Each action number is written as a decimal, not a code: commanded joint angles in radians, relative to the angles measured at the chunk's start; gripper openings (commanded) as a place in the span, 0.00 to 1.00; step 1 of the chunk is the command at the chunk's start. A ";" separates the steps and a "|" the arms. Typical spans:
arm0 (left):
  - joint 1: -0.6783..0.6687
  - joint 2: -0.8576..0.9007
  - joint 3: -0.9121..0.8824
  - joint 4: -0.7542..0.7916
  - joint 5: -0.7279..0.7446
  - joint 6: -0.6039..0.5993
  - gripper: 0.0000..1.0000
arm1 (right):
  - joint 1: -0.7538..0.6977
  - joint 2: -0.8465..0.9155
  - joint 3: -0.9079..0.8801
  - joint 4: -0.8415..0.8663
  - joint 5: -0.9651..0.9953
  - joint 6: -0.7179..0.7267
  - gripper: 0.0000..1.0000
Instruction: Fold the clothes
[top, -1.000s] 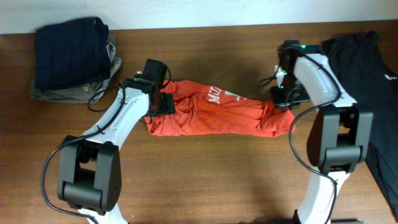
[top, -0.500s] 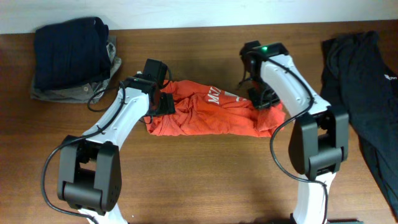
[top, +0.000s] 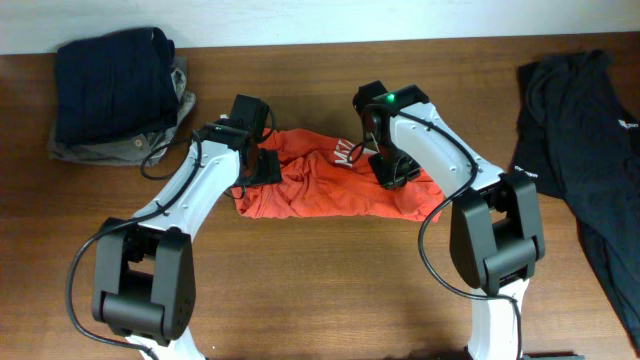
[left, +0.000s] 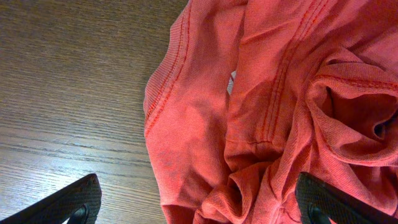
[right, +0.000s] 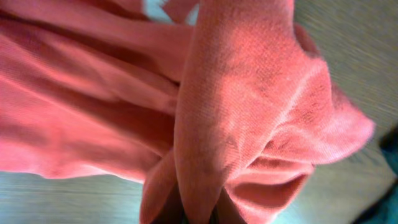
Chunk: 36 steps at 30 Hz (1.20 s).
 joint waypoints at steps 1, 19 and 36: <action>0.002 -0.009 -0.002 0.002 0.003 0.009 0.99 | 0.019 -0.014 -0.006 0.021 -0.093 0.011 0.11; 0.002 -0.009 -0.002 -0.004 0.002 0.009 0.99 | -0.047 -0.027 0.225 -0.056 -0.218 0.169 0.50; 0.002 -0.009 -0.002 -0.003 0.003 0.009 0.99 | -0.135 -0.028 0.091 -0.199 -0.361 0.165 0.04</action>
